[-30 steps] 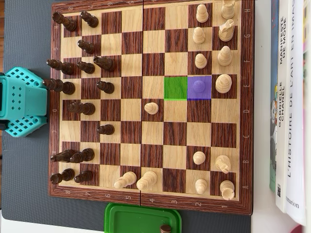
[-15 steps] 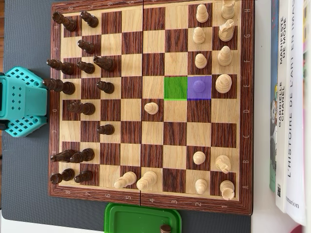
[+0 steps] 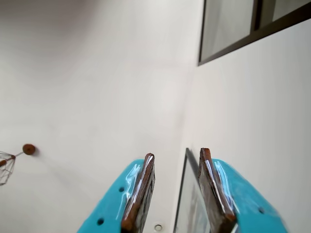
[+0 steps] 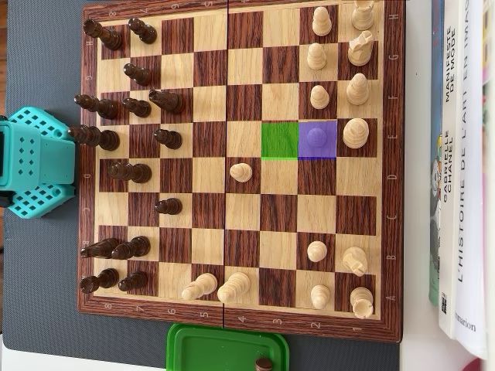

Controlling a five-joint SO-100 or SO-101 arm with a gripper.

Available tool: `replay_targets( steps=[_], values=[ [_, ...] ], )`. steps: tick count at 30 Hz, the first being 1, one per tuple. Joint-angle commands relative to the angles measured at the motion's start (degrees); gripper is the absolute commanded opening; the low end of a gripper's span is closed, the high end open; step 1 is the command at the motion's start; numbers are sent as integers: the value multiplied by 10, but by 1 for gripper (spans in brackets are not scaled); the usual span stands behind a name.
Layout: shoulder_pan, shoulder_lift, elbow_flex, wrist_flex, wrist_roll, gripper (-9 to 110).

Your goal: Play chess

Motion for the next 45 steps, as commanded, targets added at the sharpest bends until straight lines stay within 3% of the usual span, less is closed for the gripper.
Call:
replay_targets(
  steps=[1, 16, 25, 40, 45],
  values=[
    [2, -1, 11, 0, 4, 14],
    [4, -7, 11, 5, -1, 14],
    [2, -7, 11, 120, -1, 14],
    [-3, -4, -14, 455, 0, 14],
    [-9, -7, -63, 626, 0, 15]
  ],
)
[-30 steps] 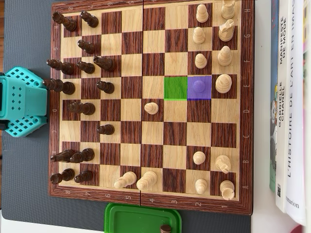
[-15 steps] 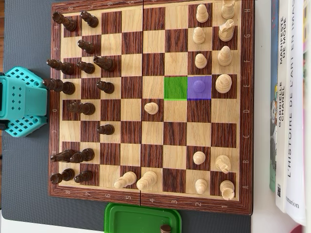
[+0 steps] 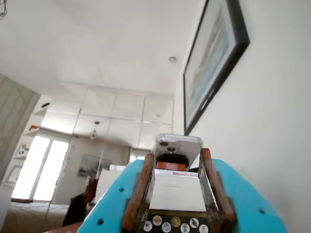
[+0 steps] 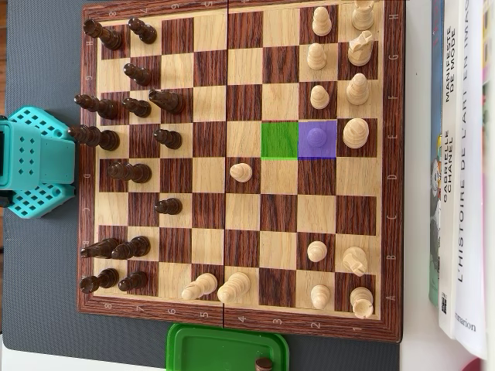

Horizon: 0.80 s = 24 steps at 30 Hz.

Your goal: Play chess

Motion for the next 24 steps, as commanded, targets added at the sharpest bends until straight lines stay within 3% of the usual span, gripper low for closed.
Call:
replay_targets(
  steps=[1, 10, 24],
  values=[
    [-13, -4, -60, 106, 0, 14],
    [-67, -40, -124, 478, -2, 14],
    [-70, -293, -301, 714, -52, 15]
  ],
)
